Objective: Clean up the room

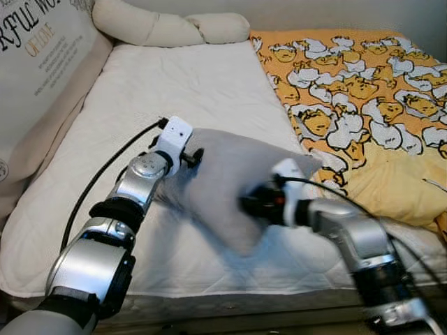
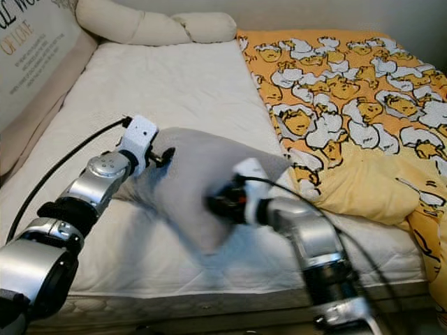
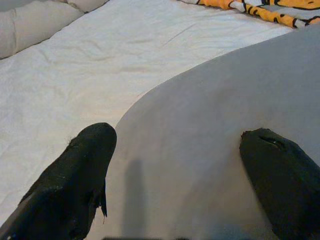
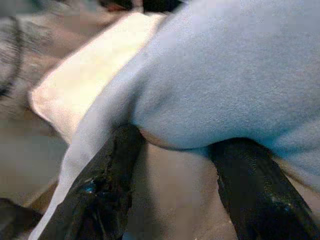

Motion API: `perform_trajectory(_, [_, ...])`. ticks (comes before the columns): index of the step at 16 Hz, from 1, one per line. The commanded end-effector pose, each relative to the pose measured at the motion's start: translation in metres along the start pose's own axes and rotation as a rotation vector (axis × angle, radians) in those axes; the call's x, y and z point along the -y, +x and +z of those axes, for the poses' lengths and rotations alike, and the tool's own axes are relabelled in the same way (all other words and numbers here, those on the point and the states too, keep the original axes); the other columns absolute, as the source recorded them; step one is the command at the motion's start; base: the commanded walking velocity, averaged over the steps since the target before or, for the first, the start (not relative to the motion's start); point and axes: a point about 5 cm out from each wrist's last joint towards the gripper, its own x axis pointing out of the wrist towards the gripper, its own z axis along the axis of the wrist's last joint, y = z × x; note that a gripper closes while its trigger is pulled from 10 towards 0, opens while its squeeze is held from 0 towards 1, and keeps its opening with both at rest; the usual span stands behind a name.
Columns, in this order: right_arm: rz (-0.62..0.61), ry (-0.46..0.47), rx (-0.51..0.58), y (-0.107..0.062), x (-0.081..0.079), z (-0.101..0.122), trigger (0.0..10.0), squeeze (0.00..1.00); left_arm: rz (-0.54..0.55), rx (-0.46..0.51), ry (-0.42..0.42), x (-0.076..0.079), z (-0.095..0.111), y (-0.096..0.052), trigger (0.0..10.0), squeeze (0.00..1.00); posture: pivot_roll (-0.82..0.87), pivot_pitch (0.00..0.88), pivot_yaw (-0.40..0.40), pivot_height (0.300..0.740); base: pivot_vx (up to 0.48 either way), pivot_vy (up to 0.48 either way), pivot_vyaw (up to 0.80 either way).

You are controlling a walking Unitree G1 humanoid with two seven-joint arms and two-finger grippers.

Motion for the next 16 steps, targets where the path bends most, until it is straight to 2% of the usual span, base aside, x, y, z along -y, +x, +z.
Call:
perform_trajectory(1, [0.062,0.009,0.016,0.006,-0.017,0.006,10.0,0.00,-0.008,0.027,-0.003,-0.002,0.008,0.001,10.0,0.00,-0.10,0.000,0.012,0.740,0.000,0.000,0.00])
perform_trajectory(4, [0.029,-0.019,-0.015,0.003,-0.019,0.005,10.0,0.00,-0.024,0.049,-0.005,-0.010,0.013,-0.001,10.0,0.00,-0.10,0.000,0.016,0.740,0.000,0.000,0.00])
perform_trajectory(6, [-0.086,-0.094,-0.124,-0.014,-0.001,-0.008,10.0,0.00,-0.136,0.028,0.005,-0.008,0.002,-0.008,10.0,0.00,-0.10,0.000,0.013,0.740,0.000,0.000,0.00])
perform_trajectory(7, [-0.106,-0.104,-0.143,-0.022,0.004,-0.011,10.0,0.00,-0.162,-0.001,0.015,-0.005,-0.009,-0.012,10.0,0.00,-0.09,0.000,0.007,0.740,0.000,0.000,0.00])
perform_trajectory(8, [-0.088,-0.127,-0.162,-0.034,0.007,-0.012,10.0,0.00,-0.175,-0.038,0.029,-0.002,-0.026,-0.018,10.0,0.00,-0.09,0.000,0.005,0.740,0.000,0.000,0.00])
perform_trajectory(9, [-0.011,-0.170,-0.200,-0.049,0.005,-0.011,10.0,0.00,-0.189,-0.060,0.010,0.002,-0.038,-0.024,10.0,0.00,-0.09,0.000,0.005,0.740,0.000,0.000,0.00])
perform_trajectory(12, [0.062,-0.263,-0.239,-0.083,0.011,0.002,10.0,0.00,-0.229,-0.062,-0.071,0.018,-0.049,-0.041,10.0,0.00,-0.10,0.000,0.012,0.740,0.000,0.000,0.00])
perform_trajectory(13, [0.077,-0.260,-0.233,-0.091,0.014,0.010,10.0,0.00,-0.226,-0.069,-0.133,0.023,-0.052,-0.046,10.0,0.62,-0.10,0.000,0.012,0.740,0.000,0.000,0.00])
perform_trajectory(14, [0.079,-0.259,-0.228,-0.093,0.015,0.013,10.0,0.06,-0.226,-0.070,-0.158,0.025,-0.053,-0.047,10.0,1.00,-0.10,0.000,0.010,0.740,0.000,0.000,0.00])
perform_trajectory(15, [0.070,-0.253,-0.206,-0.097,0.018,0.019,10.0,0.66,-0.235,-0.067,-0.204,0.027,-0.053,-0.051,10.0,1.00,-0.10,0.000,0.007,0.740,0.000,0.000,0.00])
perform_trajectory(16, [0.036,-0.246,-0.165,-0.101,0.025,0.029,10.0,1.00,-0.235,-0.068,-0.239,0.029,-0.054,-0.057,10.0,1.00,-0.09,0.000,0.006,0.740,0.000,0.000,0.00])
